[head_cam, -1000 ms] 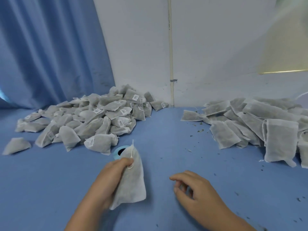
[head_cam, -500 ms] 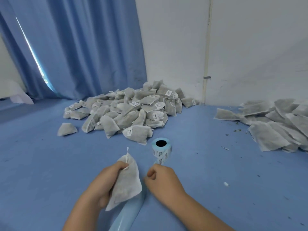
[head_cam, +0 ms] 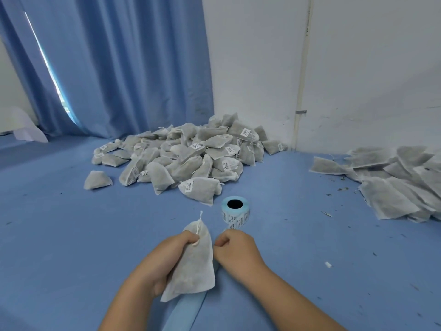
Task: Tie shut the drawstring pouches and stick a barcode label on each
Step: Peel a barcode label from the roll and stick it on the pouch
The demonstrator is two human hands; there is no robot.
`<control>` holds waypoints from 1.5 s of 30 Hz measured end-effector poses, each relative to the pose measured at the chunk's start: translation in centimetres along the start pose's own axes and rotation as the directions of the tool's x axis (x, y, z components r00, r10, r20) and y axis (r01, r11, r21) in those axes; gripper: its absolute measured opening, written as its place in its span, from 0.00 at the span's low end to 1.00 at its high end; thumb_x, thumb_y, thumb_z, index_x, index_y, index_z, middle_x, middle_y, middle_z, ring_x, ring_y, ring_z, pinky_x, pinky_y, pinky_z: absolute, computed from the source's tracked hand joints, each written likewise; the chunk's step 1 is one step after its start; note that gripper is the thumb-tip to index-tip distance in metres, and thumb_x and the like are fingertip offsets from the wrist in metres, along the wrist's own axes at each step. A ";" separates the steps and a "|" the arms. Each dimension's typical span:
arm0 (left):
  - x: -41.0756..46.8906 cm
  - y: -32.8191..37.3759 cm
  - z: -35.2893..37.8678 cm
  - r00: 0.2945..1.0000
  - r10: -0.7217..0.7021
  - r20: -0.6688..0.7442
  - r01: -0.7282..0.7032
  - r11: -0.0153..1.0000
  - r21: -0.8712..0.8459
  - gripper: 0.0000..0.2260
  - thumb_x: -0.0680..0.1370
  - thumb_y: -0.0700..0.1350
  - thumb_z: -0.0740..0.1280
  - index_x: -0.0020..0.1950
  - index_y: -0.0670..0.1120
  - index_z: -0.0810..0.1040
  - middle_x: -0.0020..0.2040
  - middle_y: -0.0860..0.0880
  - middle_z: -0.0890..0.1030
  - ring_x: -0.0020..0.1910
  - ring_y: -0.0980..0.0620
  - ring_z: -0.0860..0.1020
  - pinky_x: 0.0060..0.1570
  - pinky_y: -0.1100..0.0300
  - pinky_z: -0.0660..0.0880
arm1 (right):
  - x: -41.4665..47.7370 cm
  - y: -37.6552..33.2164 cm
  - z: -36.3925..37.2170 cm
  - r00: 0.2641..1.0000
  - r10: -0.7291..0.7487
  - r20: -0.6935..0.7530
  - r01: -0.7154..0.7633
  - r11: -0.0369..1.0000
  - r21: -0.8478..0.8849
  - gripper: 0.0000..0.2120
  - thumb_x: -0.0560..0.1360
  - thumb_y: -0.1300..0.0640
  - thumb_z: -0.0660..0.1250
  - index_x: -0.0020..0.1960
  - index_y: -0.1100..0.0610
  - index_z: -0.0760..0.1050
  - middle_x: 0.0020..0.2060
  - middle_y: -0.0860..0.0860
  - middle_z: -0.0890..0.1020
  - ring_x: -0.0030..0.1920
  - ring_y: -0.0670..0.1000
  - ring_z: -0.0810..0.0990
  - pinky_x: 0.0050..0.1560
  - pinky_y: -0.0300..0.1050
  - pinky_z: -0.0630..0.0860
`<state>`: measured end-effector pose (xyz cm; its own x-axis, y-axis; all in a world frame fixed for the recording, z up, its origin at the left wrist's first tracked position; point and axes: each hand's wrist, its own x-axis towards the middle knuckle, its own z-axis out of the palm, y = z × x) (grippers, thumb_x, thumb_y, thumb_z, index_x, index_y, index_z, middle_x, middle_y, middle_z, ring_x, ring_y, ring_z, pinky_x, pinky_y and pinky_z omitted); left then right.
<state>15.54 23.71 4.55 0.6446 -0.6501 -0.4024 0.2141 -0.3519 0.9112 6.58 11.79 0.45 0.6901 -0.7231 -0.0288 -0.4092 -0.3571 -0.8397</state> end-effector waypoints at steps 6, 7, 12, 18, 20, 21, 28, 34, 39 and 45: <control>0.1 0.0 0.1 1.000 0.014 0.013 -0.014 1.000 0.025 0.10 0.79 0.44 0.64 0.53 0.37 0.77 0.52 0.36 0.79 0.51 0.38 0.77 0.62 0.41 0.73 | -0.1 -0.3 -0.9 0.998 0.035 0.061 -0.041 0.995 0.096 0.05 0.65 0.60 0.65 0.33 0.60 0.77 0.29 0.55 0.79 0.30 0.52 0.76 0.39 0.50 0.80; 0.1 0.0 0.1 1.000 0.015 0.013 -0.015 1.000 0.025 0.10 0.79 0.44 0.64 0.53 0.37 0.77 0.52 0.36 0.79 0.51 0.38 0.77 0.62 0.41 0.73 | -0.1 -0.2 -1.0 0.997 0.040 0.071 -0.048 0.992 0.116 0.05 0.66 0.61 0.67 0.32 0.58 0.77 0.28 0.54 0.80 0.30 0.52 0.77 0.38 0.49 0.80; 0.3 -0.2 0.1 1.000 0.008 0.012 -0.008 0.998 0.054 0.12 0.79 0.44 0.64 0.55 0.36 0.77 0.58 0.31 0.79 0.59 0.33 0.77 0.63 0.39 0.73 | -0.4 0.5 -1.7 0.990 0.031 0.134 -0.062 0.970 0.235 0.07 0.69 0.60 0.73 0.34 0.55 0.77 0.29 0.52 0.80 0.31 0.50 0.80 0.32 0.40 0.78; 0.4 -0.4 0.0 1.000 -0.002 0.009 0.002 0.999 0.040 0.17 0.76 0.45 0.65 0.59 0.34 0.77 0.59 0.30 0.78 0.60 0.31 0.77 0.63 0.38 0.72 | -0.4 1.2 -1.9 0.986 -0.037 0.160 -0.003 0.970 0.243 0.06 0.70 0.59 0.73 0.35 0.56 0.78 0.31 0.56 0.82 0.34 0.52 0.80 0.37 0.43 0.78; 0.2 -0.4 -0.2 0.999 -0.019 0.030 0.018 0.999 0.030 0.19 0.71 0.47 0.67 0.55 0.35 0.78 0.58 0.29 0.78 0.59 0.30 0.77 0.63 0.38 0.70 | -0.4 1.5 -1.9 0.986 -0.063 0.156 0.026 0.973 0.228 0.07 0.70 0.59 0.73 0.35 0.55 0.78 0.31 0.54 0.82 0.33 0.51 0.79 0.35 0.41 0.77; 0.2 -0.3 -0.2 0.999 -0.022 0.036 0.021 0.999 0.035 0.20 0.68 0.49 0.68 0.54 0.36 0.78 0.57 0.29 0.79 0.59 0.30 0.77 0.63 0.38 0.70 | -0.4 1.6 -2.0 0.986 -0.075 0.150 0.042 0.976 0.213 0.07 0.70 0.59 0.72 0.35 0.54 0.78 0.30 0.53 0.82 0.32 0.50 0.79 0.35 0.40 0.77; 0.5 -0.2 -0.5 0.999 0.028 0.017 -0.030 0.996 0.090 0.11 0.70 0.48 0.67 0.46 0.42 0.77 0.40 0.39 0.81 0.40 0.42 0.79 0.44 0.51 0.73 | -0.3 1.8 -2.0 0.985 -0.136 0.105 0.135 0.991 0.017 0.08 0.70 0.57 0.68 0.34 0.49 0.75 0.28 0.45 0.79 0.27 0.39 0.73 0.33 0.33 0.72; 0.8 -0.4 -0.6 0.998 0.067 -0.005 -0.066 0.986 0.154 0.10 0.72 0.49 0.66 0.44 0.42 0.76 0.36 0.43 0.80 0.37 0.45 0.78 0.41 0.54 0.71 | -0.5 2.0 -2.9 0.989 -0.103 0.107 0.113 0.990 -0.089 0.05 0.68 0.57 0.66 0.35 0.51 0.72 0.31 0.43 0.74 0.30 0.41 0.70 0.29 0.32 0.65; -0.1 0.0 -0.5 0.995 0.098 -0.031 -0.092 0.984 0.150 0.15 0.62 0.51 0.66 0.43 0.43 0.75 0.38 0.43 0.79 0.38 0.44 0.77 0.41 0.53 0.71 | -1.6 2.1 -4.9 0.990 -0.075 0.120 0.086 0.992 -0.087 0.03 0.70 0.56 0.66 0.37 0.52 0.73 0.32 0.43 0.74 0.31 0.42 0.70 0.29 0.33 0.65; -1.1 1.4 1.2 0.964 0.261 -0.055 -0.255 0.962 0.093 0.15 0.62 0.52 0.67 0.43 0.44 0.78 0.36 0.47 0.81 0.38 0.46 0.79 0.41 0.54 0.72 | -4.3 1.1 -9.4 0.992 -0.115 0.052 0.098 0.961 0.260 0.03 0.71 0.61 0.68 0.39 0.55 0.78 0.29 0.48 0.81 0.31 0.46 0.75 0.36 0.43 0.71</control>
<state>14.28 23.13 6.21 0.7175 -0.6812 -0.1454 -0.0266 -0.2354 0.9715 -2.44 8.90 4.77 0.7627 -0.6456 0.0396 -0.1709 -0.2601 -0.9503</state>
